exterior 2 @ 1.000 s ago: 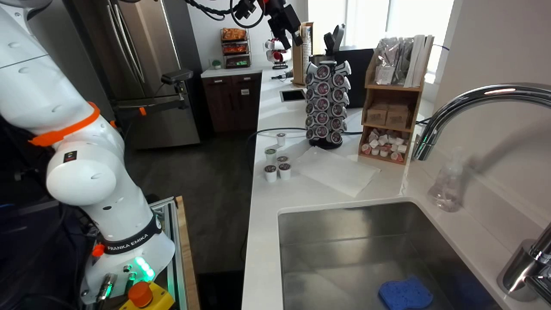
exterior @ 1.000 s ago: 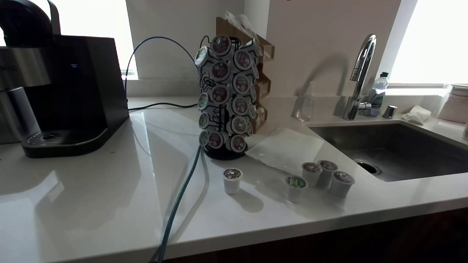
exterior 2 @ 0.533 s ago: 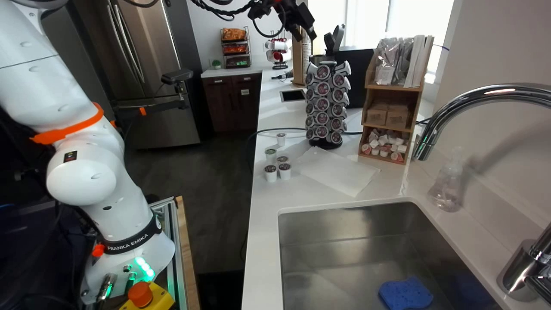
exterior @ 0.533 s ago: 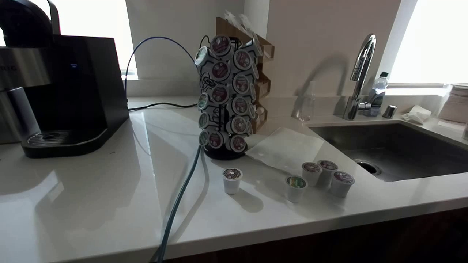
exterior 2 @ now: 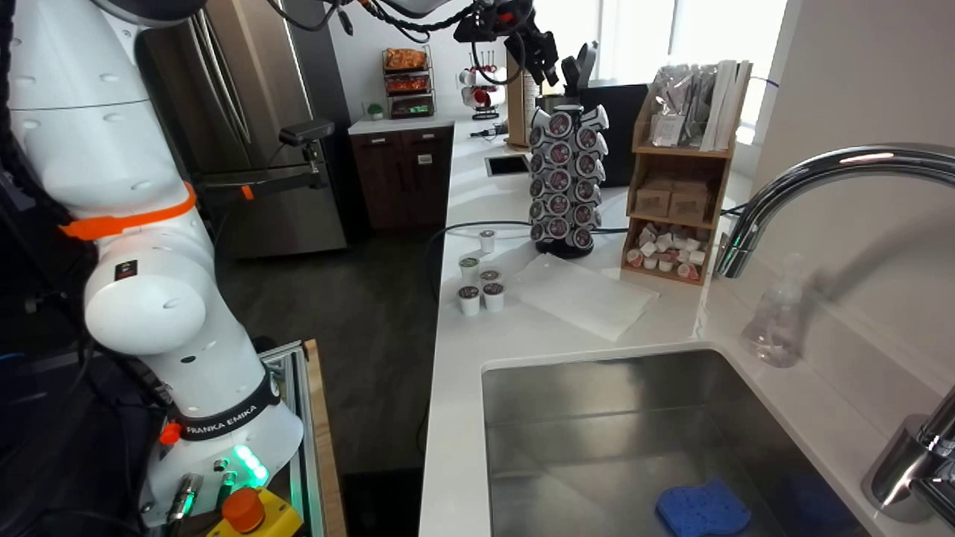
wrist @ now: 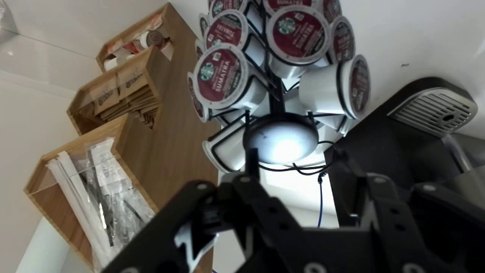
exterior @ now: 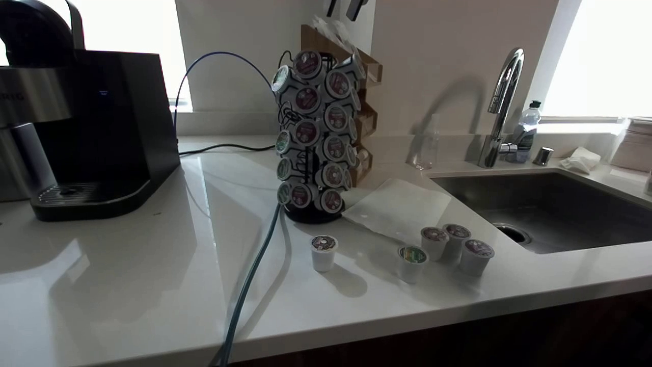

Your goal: Slightly rotate the rack then place one of the small white containers in one of the empty slots closer to the bottom

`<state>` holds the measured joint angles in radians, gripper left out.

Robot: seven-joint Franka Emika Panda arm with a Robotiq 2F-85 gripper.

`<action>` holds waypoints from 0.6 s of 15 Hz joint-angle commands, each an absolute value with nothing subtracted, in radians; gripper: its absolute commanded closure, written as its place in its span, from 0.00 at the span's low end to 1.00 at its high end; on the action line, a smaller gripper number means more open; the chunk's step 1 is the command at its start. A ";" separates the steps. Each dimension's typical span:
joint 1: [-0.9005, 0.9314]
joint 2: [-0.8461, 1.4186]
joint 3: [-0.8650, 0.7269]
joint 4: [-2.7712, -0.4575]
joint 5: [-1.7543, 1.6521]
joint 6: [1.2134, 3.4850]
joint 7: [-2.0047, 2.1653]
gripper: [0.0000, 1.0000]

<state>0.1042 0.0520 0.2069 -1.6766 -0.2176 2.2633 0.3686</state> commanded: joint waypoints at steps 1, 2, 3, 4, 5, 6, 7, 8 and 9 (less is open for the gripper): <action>0.137 0.118 0.186 -1.587 -0.180 2.248 0.321 0.78; 0.142 0.132 0.183 -1.568 -0.173 2.236 0.317 0.87; 0.145 0.145 0.181 -1.553 -0.169 2.238 0.312 0.94; 0.148 0.160 0.178 -1.537 -0.163 2.241 0.306 1.00; 0.151 0.172 0.176 -1.526 -0.162 2.243 0.302 1.00; 0.155 0.186 0.172 -1.512 -0.164 2.245 0.302 1.00; 0.158 0.197 0.169 -1.502 -0.159 2.247 0.300 1.00; 0.163 0.209 0.164 -1.490 -0.168 2.245 0.300 1.00; 0.167 0.219 0.159 -1.480 -0.172 2.234 0.303 1.00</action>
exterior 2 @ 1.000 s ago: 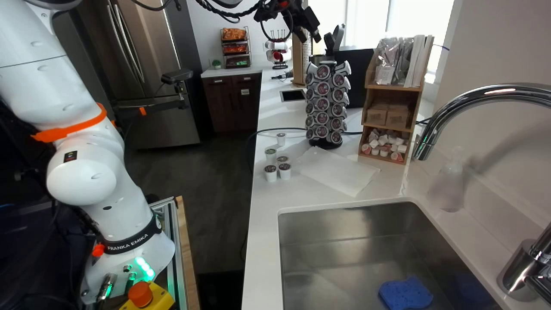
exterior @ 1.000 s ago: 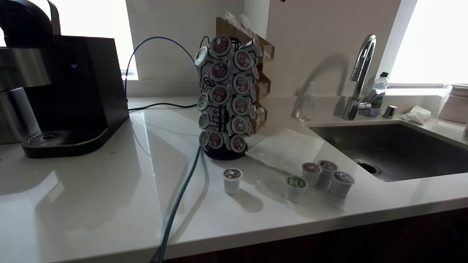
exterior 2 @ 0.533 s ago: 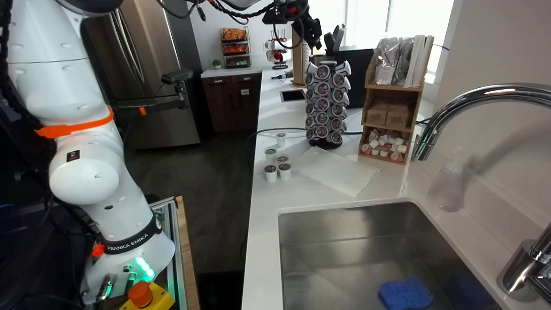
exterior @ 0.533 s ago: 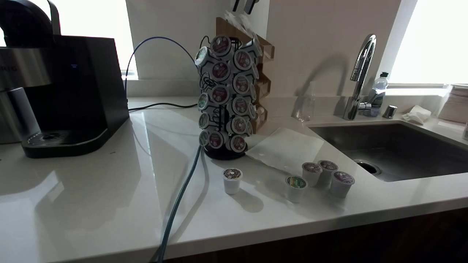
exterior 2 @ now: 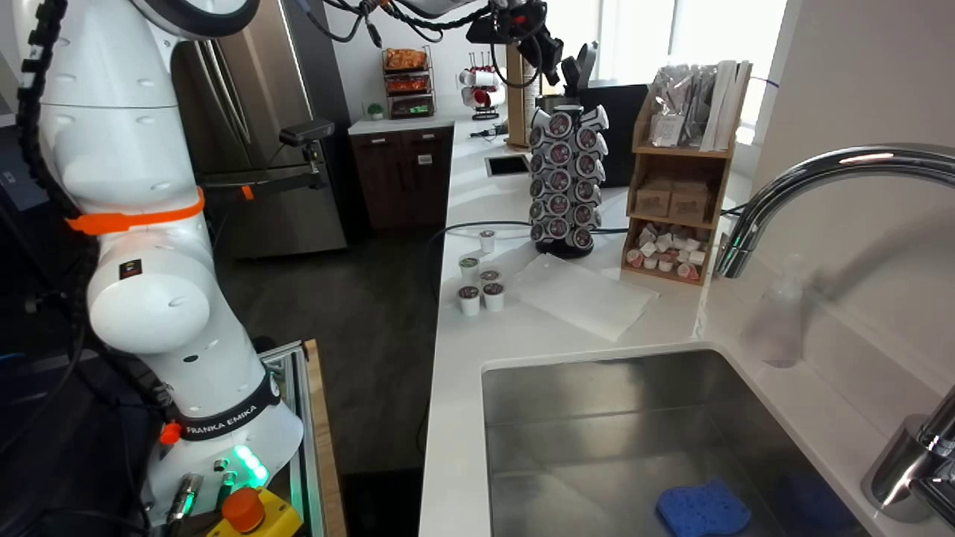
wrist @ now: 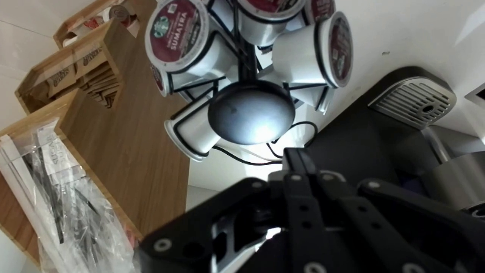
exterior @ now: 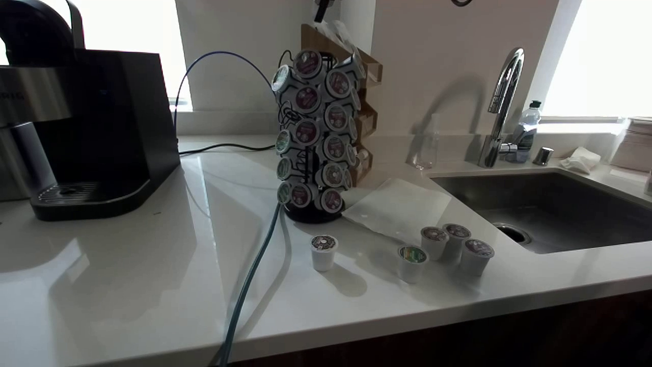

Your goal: Slightly rotate the rack then place one of the small white containers in one of the empty slots closer to the bottom

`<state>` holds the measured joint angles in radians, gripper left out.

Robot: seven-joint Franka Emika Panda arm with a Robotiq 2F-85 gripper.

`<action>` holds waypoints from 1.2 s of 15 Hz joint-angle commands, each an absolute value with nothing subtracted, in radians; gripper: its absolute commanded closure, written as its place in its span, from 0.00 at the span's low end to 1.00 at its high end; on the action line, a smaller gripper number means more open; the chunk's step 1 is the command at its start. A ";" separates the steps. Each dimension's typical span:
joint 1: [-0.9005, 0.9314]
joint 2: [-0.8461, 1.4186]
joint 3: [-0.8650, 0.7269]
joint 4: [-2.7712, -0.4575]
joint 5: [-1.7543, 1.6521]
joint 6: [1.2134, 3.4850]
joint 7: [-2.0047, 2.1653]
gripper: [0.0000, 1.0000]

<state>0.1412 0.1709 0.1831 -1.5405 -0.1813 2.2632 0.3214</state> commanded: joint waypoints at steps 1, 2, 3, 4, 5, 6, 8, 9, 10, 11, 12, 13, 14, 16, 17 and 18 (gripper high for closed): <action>0.169 0.229 0.156 -1.472 -0.165 2.233 0.298 1.00; 0.170 0.237 0.155 -1.467 -0.155 2.239 0.292 1.00; 0.172 0.245 0.153 -1.462 -0.150 2.233 0.290 1.00; 0.172 0.251 0.153 -1.457 -0.139 2.228 0.284 1.00; 0.175 0.258 0.151 -1.451 -0.136 2.221 0.284 1.00; 0.176 0.264 0.149 -1.446 -0.135 2.218 0.282 1.00; 0.179 0.273 0.147 -1.440 -0.124 2.207 0.279 1.00; 0.180 0.276 0.146 -1.436 -0.118 2.194 0.277 1.00; 0.185 0.278 0.142 -1.430 -0.128 2.175 0.281 1.00; 0.188 0.281 0.139 -1.424 -0.136 2.158 0.284 1.00; 0.192 0.282 0.134 -1.421 -0.147 2.142 0.287 1.00; 0.194 0.284 0.131 -1.417 -0.150 2.133 0.286 1.00; 0.196 0.284 0.129 -1.414 -0.154 2.126 0.286 1.00; 0.199 0.287 0.126 -1.404 -0.158 2.111 0.283 1.00; 0.199 0.289 0.125 -1.401 -0.158 2.118 0.280 1.00; 0.199 0.289 0.125 -1.401 -0.156 2.137 0.277 1.00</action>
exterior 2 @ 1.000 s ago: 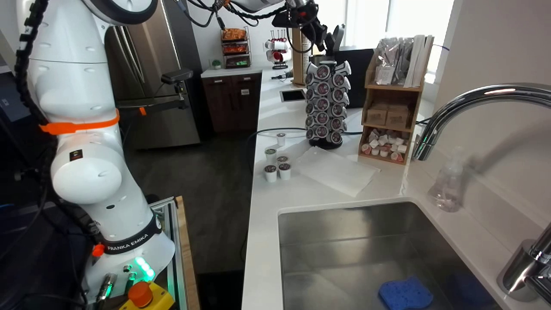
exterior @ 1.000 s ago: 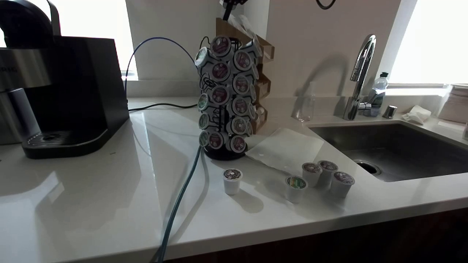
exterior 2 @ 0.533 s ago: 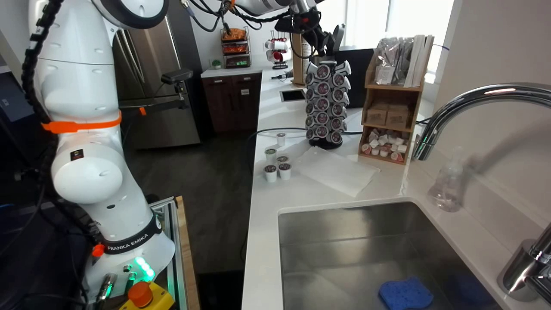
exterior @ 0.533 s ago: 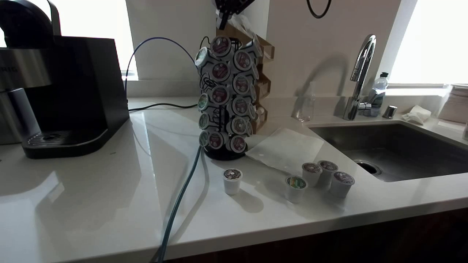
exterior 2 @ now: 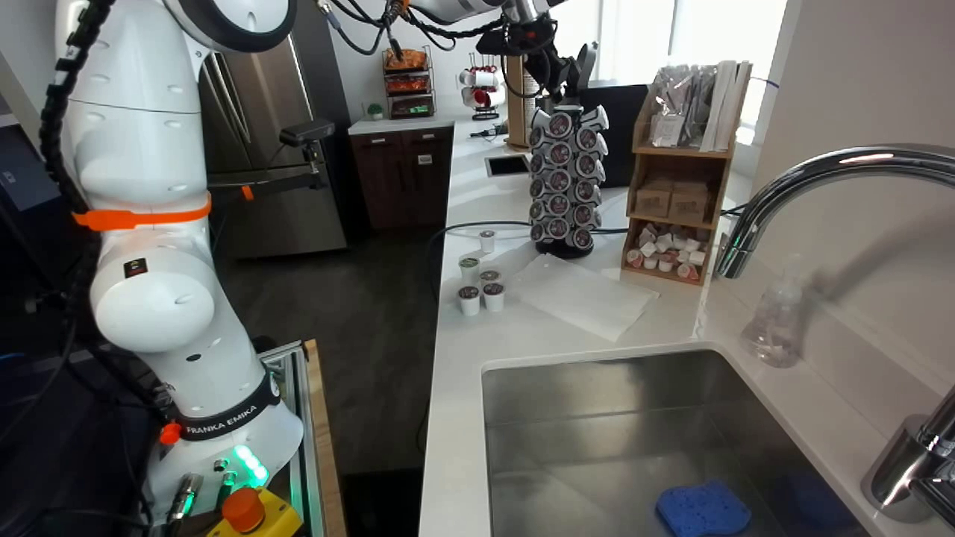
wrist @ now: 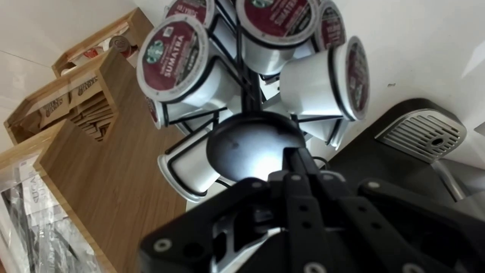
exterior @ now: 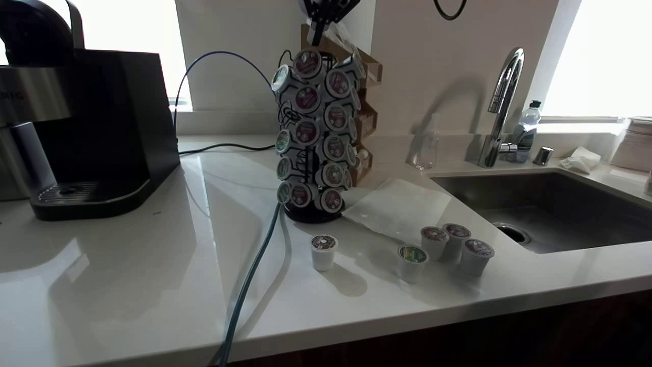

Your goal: Slightly rotate the rack then place one of the small white containers in one of the empty slots closer to the bottom

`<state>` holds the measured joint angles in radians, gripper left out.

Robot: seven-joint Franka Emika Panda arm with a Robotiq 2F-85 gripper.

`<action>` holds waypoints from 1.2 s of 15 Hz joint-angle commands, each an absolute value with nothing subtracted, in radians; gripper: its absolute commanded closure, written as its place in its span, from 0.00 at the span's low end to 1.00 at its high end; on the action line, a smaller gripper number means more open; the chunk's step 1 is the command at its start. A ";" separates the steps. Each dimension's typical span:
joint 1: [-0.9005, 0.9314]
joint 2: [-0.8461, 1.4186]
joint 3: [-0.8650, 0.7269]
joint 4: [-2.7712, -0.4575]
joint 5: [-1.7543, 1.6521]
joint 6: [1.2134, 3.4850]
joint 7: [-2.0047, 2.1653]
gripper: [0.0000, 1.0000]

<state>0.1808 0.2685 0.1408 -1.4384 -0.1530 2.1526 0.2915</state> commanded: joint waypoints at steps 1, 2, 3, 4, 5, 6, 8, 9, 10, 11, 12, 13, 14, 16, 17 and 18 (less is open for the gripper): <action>0.197 0.290 0.128 -1.402 -0.144 2.152 0.269 1.00; 0.200 0.291 0.126 -1.400 -0.153 2.155 0.269 1.00; 0.203 0.293 0.123 -1.397 -0.162 2.153 0.272 1.00; 0.205 0.295 0.121 -1.394 -0.171 2.152 0.269 1.00; 0.207 0.297 0.118 -1.393 -0.179 2.150 0.269 1.00; 0.208 0.300 0.117 -1.390 -0.179 2.148 0.265 1.00; 0.210 0.307 0.115 -1.388 -0.182 2.151 0.260 1.00; 0.209 0.310 0.116 -1.390 -0.179 2.162 0.254 1.00; 0.207 0.312 0.118 -1.391 -0.173 2.171 0.247 1.00; 0.208 0.315 0.116 -1.392 -0.177 2.168 0.244 1.00; 0.207 0.317 0.118 -1.391 -0.172 2.167 0.238 1.00; 0.209 0.318 0.117 -1.391 -0.176 2.154 0.232 1.00; 0.209 0.320 0.116 -1.391 -0.177 2.151 0.228 1.00; 0.208 0.318 0.118 -1.391 -0.170 2.138 0.221 1.00; 0.209 0.316 0.116 -1.392 -0.173 2.126 0.218 1.00; 0.210 0.315 0.115 -1.392 -0.176 2.116 0.217 1.00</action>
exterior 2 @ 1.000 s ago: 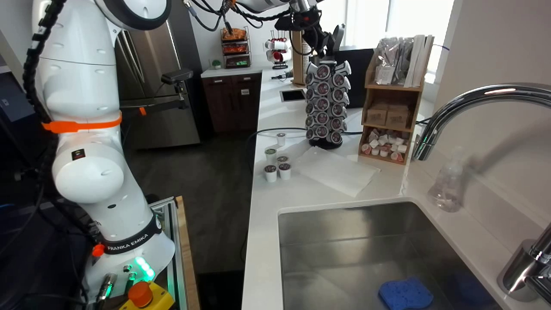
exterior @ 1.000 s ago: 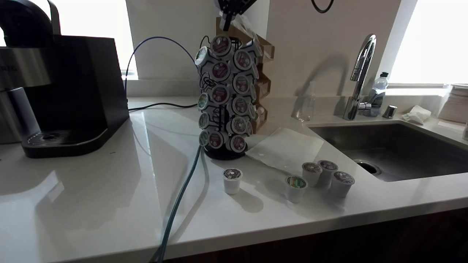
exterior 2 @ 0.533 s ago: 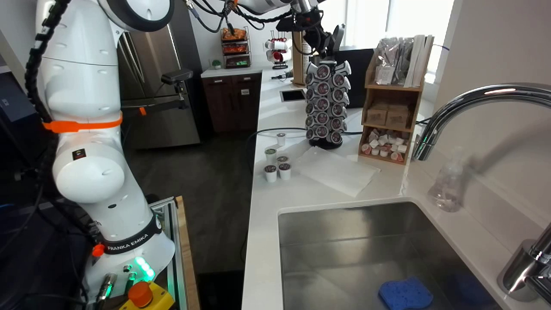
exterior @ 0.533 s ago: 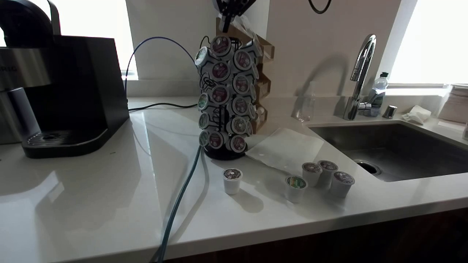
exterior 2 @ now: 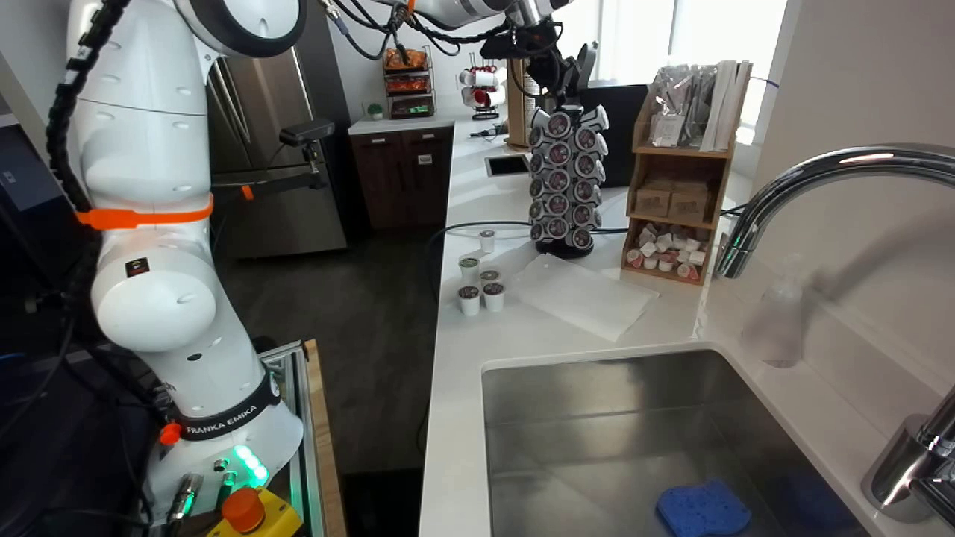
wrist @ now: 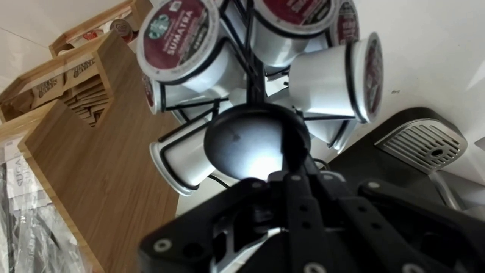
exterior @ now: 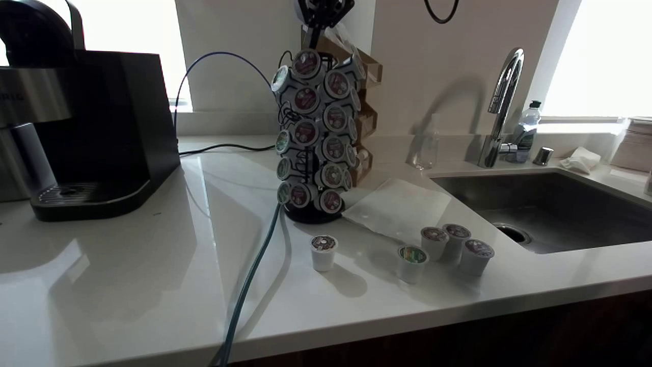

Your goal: Slightly rotate the rack then place one of the small white containers in one of the empty slots closer to the bottom

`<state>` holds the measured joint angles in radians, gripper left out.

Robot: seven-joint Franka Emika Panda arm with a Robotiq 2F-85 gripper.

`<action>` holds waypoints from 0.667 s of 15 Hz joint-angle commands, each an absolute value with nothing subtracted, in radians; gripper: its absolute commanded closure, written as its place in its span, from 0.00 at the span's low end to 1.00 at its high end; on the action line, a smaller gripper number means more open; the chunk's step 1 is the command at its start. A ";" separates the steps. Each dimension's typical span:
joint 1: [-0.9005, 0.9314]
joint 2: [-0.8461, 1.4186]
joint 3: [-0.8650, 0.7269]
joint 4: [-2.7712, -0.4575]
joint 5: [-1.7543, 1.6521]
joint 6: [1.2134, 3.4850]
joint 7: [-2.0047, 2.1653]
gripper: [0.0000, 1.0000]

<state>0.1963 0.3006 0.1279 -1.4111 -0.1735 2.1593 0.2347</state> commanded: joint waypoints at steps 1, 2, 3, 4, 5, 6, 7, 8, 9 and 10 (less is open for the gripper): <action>0.209 0.313 0.115 -1.394 -0.175 2.111 0.211 1.00; 0.210 0.313 0.113 -1.395 -0.184 2.110 0.210 1.00; 0.211 0.312 0.111 -1.396 -0.188 2.111 0.209 1.00; 0.211 0.311 0.110 -1.396 -0.192 2.110 0.206 1.00; 0.212 0.311 0.109 -1.395 -0.197 2.111 0.204 1.00; 0.211 0.311 0.109 -1.394 -0.195 2.111 0.203 1.00; 0.212 0.310 0.108 -1.395 -0.201 2.114 0.204 1.00; 0.212 0.309 0.107 -1.396 -0.203 2.113 0.205 1.00; 0.212 0.308 0.105 -1.397 -0.208 2.110 0.206 1.00; 0.212 0.307 0.104 -1.398 -0.211 2.106 0.208 1.00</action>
<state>0.1989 0.3004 0.1228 -1.4094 -0.1915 2.1522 0.2133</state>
